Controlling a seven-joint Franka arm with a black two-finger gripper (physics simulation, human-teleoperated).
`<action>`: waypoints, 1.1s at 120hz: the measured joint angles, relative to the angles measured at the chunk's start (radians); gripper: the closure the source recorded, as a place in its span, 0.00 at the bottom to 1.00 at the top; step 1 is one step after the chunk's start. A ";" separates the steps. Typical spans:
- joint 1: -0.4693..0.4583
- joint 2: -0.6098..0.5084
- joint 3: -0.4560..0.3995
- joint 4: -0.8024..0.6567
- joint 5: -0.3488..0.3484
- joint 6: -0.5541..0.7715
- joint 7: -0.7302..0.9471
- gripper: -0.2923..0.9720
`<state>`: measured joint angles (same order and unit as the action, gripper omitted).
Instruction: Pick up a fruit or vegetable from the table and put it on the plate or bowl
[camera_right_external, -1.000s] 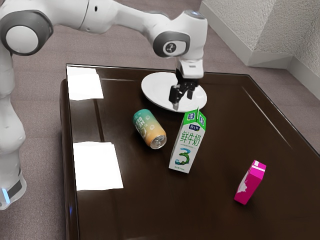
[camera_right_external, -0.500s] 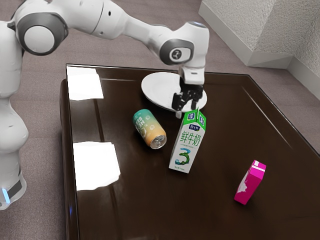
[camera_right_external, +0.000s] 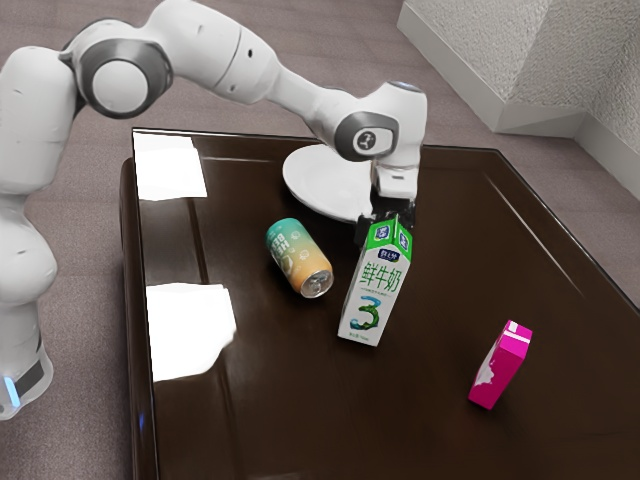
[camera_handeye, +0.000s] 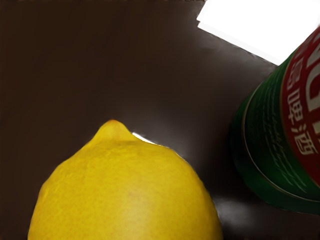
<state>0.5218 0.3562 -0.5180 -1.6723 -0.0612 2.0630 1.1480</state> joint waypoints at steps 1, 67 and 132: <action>-0.001 0.001 0.000 0.000 0.000 0.002 0.000 0.23; -0.177 -0.502 0.357 -0.210 0.042 -0.020 -0.077 0.49; 0.171 -0.233 0.203 0.052 0.085 -0.120 -0.081 0.50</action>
<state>0.6925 0.1236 -0.3145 -1.6201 0.0233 1.9430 1.0670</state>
